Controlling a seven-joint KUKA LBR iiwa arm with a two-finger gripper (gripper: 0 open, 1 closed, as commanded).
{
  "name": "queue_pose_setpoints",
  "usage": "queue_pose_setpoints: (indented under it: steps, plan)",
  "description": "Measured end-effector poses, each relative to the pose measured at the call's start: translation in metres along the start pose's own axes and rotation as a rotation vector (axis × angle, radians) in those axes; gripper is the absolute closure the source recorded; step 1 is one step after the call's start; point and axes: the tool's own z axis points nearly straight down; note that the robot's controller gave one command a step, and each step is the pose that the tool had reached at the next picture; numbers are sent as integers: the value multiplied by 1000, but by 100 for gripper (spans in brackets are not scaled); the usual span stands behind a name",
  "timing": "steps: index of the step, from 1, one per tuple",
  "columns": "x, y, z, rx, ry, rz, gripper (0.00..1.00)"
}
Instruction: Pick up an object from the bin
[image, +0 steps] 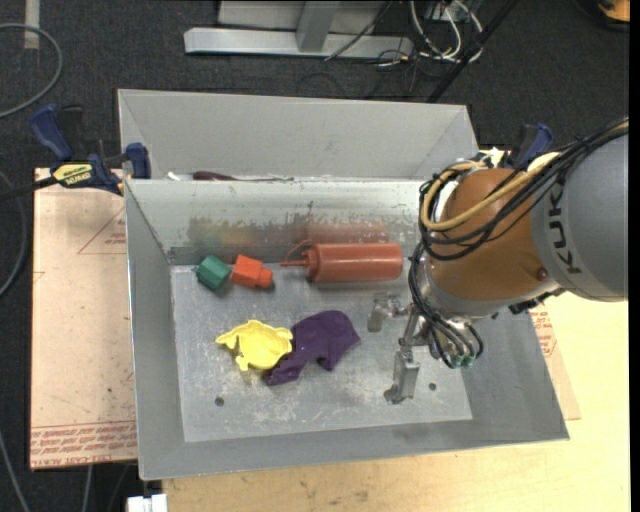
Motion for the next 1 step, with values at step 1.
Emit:
queue_pose_setpoints:
  steps: [1]
  plan:
    - [-8, 3, 8, 1, -3, -28, 0]
